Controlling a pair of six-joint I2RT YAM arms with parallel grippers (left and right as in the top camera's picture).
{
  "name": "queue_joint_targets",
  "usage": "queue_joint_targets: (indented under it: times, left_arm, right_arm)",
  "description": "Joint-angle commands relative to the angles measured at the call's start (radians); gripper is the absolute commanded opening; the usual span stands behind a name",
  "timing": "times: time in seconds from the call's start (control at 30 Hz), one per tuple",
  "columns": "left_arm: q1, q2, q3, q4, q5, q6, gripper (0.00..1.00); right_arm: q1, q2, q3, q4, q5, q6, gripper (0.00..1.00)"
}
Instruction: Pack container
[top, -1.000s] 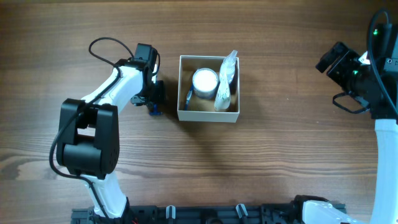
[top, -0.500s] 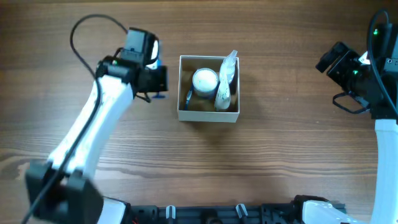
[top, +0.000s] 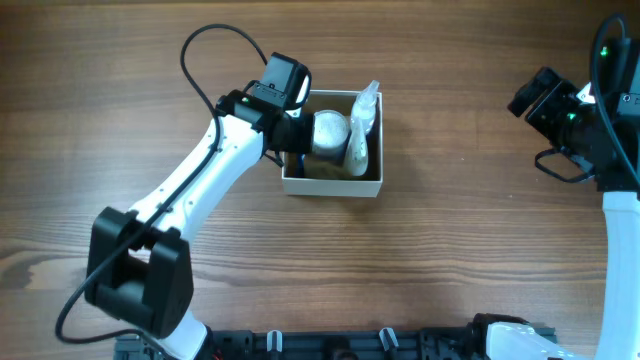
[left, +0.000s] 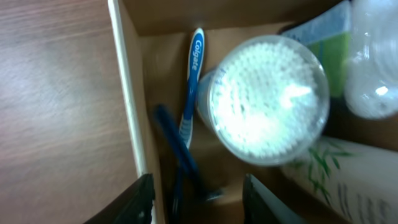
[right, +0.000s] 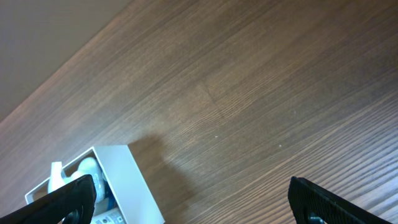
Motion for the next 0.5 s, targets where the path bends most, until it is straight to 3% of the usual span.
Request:
queue_joint_targets:
  times: [0.0,0.03,0.07,0.1,0.3,0.37,0.47]
  left_arm:
    - [0.029,-0.146,0.032,-0.047,-0.026,-0.002,0.51]
    - [0.035,-0.185,0.032,-0.067,-0.026,-0.003,0.56]
    - [0.04,-0.233,0.032,-0.093,-0.026,-0.003,0.84]
    - [0.045,-0.286,0.032,-0.115,-0.026,-0.002,1.0]
    - [0.044,-0.522,0.032,-0.123,-0.025,-0.002,1.0]
    - [0.045,-0.573,0.032,-0.196,-0.073,0.017,1.0]
    - [0.077,-0.647,0.026,-0.324,-0.157,-0.097,1.0]
  right_arm:
    - [-0.003,0.006,0.007,0.002,-0.009,0.003,1.0]
    - [-0.003,0.006,0.007,0.001,-0.009,0.003,1.0]
    - [-0.003,0.006,0.007,0.001,-0.009,0.003,1.0]
    - [-0.003,0.006,0.007,0.001,-0.009,0.003,1.0]
    - [-0.003,0.006,0.007,0.001,-0.009,0.003,1.0]
    - [-0.003,0.006,0.007,0.001,-0.009,0.003,1.0]
    - [-0.003,0.006,0.007,0.001,-0.009,0.002,1.0]
